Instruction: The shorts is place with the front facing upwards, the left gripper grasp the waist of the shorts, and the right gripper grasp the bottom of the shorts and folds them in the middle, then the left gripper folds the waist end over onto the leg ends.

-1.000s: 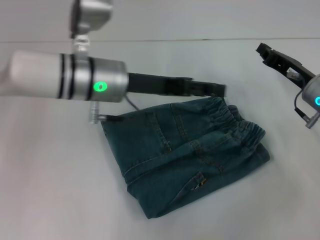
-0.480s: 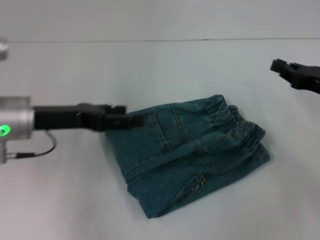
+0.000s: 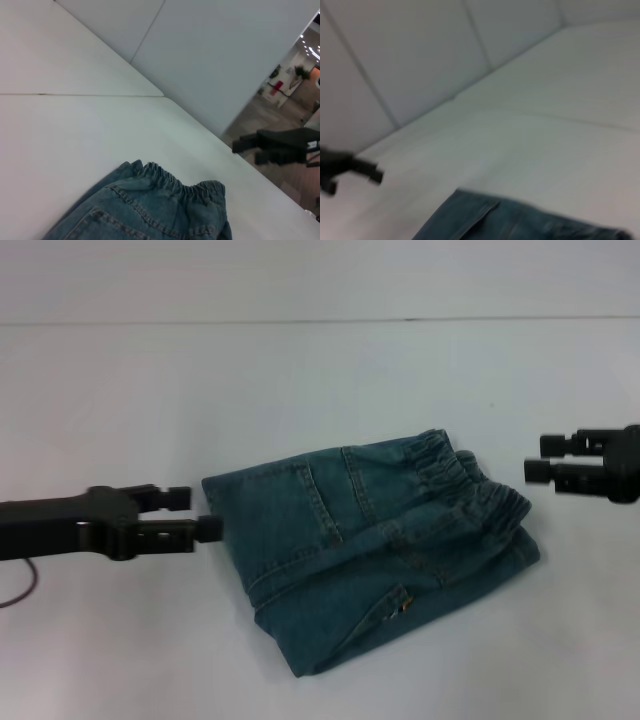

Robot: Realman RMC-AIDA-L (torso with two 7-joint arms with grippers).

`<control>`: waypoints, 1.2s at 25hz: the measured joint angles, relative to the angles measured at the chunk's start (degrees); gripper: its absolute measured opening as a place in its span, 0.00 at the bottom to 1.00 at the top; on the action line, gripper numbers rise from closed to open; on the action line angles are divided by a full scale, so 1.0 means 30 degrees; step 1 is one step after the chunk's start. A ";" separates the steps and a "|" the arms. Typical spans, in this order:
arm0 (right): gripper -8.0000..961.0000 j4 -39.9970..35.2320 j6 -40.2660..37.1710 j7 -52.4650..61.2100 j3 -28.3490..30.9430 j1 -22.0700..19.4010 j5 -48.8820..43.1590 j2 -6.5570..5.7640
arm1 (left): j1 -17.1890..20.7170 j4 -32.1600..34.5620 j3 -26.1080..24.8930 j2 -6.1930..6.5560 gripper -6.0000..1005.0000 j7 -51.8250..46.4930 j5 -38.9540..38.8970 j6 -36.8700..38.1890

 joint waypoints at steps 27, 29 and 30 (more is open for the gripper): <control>0.99 -0.0627 -0.2558 -0.0838 -0.1193 -0.0683 -0.1720 -0.0359 | 0.0872 0.1453 -0.1190 -0.0002 0.90 0.1594 0.2417 0.1815; 0.99 -0.0631 -0.2506 -0.0833 -0.1206 -0.0683 -0.1723 -0.0374 | 0.0805 0.1452 -0.1169 -0.0003 0.90 0.1532 0.2619 0.1824; 0.99 -0.0632 -0.2463 -0.0802 -0.1236 -0.0680 -0.1724 -0.0384 | 0.0780 0.1452 -0.1128 -0.0016 0.90 0.1512 0.2684 0.1826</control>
